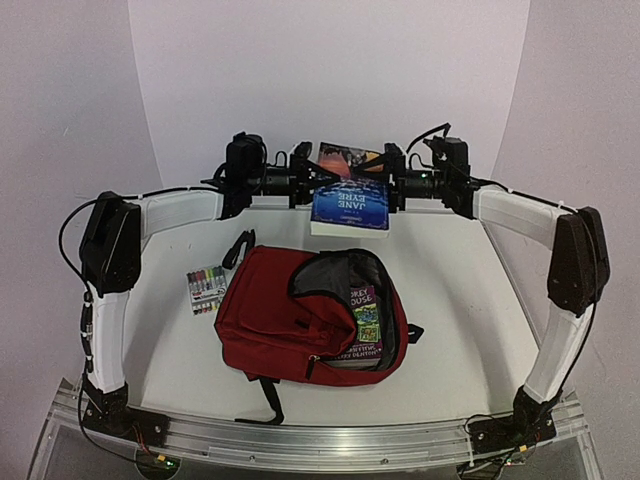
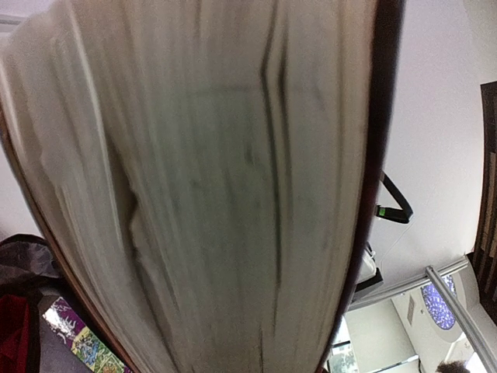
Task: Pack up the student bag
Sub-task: Pick up the book from the center of the board.
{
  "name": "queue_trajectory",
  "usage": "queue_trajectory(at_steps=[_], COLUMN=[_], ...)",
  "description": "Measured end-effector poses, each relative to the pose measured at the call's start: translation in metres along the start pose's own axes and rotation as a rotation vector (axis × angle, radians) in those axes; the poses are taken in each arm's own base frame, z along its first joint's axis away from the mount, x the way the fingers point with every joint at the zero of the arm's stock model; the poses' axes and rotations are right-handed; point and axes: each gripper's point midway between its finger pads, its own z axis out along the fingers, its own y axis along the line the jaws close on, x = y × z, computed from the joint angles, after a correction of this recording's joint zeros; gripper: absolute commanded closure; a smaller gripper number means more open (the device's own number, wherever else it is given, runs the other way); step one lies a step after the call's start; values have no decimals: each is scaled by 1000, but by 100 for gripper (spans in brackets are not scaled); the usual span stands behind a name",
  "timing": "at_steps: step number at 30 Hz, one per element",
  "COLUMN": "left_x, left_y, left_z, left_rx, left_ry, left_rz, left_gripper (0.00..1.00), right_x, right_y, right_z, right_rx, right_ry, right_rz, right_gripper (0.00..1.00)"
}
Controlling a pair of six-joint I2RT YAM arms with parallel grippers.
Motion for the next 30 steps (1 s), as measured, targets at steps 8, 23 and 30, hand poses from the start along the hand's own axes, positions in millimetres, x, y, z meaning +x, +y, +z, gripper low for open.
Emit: queue_trajectory(at_steps=[8, 23, 30], left_x=[28, 46, 52], left_y=[13, 2, 41], left_z=[15, 35, 20], left_rx=[-52, -124, -456], left_ry=[75, 111, 67], left_rz=[-47, 36, 63], left_gripper=[100, 25, 6], right_x=[32, 47, 70], right_y=[-26, 0, -15], right_z=[-13, -56, -97], right_rx=[130, 132, 164], right_ry=[30, -15, -34], right_rz=[-2, -69, 17], right_gripper=[51, 100, 100])
